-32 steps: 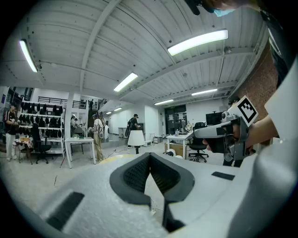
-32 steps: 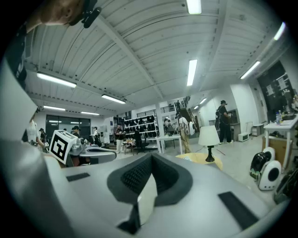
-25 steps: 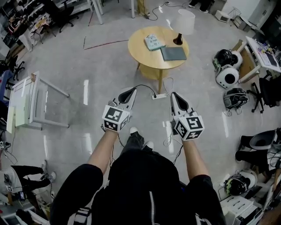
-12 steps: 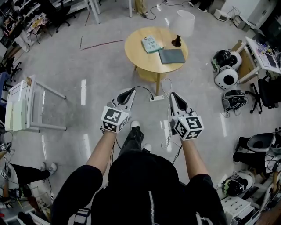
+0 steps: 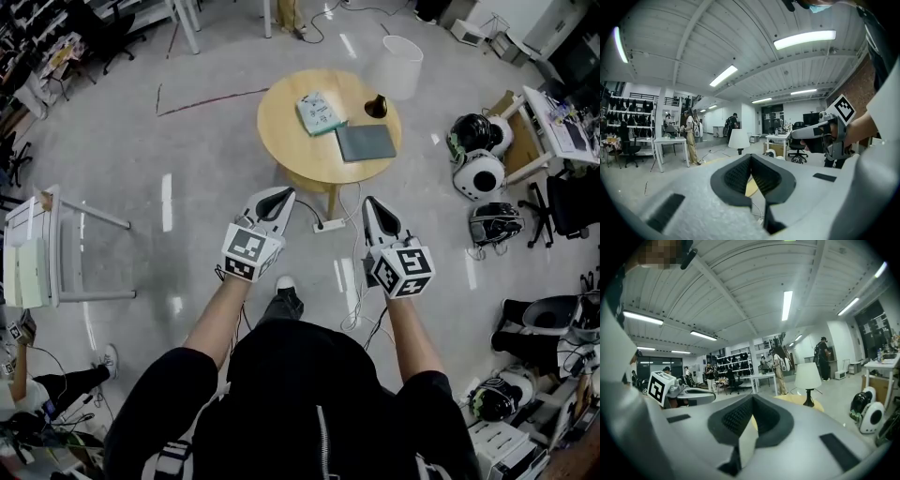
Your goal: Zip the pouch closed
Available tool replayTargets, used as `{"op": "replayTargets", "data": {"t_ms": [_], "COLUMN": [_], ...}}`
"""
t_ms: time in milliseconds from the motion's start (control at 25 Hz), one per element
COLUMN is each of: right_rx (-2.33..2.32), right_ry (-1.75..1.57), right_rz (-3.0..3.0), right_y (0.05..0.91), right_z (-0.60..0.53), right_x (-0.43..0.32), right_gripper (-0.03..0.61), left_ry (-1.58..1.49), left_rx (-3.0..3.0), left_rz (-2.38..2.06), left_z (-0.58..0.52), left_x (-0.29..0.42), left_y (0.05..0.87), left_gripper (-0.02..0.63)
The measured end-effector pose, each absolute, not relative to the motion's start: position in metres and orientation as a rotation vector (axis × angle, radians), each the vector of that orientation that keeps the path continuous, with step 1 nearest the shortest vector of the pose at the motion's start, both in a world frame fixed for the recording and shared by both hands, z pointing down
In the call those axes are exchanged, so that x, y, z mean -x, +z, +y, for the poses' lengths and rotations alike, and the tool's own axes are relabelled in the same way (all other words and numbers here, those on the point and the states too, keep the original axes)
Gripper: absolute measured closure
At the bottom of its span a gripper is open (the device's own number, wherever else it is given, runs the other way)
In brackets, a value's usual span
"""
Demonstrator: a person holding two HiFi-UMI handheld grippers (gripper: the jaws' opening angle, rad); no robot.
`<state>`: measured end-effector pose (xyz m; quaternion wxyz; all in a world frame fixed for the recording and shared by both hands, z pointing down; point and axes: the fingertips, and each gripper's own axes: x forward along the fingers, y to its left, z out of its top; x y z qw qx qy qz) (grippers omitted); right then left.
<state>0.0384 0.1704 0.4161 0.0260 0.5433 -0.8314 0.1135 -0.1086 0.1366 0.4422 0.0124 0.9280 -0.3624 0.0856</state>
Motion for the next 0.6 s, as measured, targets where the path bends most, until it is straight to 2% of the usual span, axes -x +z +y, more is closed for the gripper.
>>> {"op": "replayTargets", "data": {"t_ms": [240,600], "right_rx": [-1.744,-1.752], "right_ry": [0.337,0.400], "right_rz": [-2.537,-2.521], "right_y": [0.412,0.437], "right_z": [0.113,0.046], "right_x": [-0.025,-0.044], "right_gripper": [0.575,0.575], "left_ry": [0.290,0.326], "left_rx": [-2.916,-2.909], "left_rz": [-1.061,-1.037], "left_z": [0.082,0.013], "left_x": [0.118,0.097], "left_y": [0.449,0.463], "left_gripper": [0.609,0.609]}}
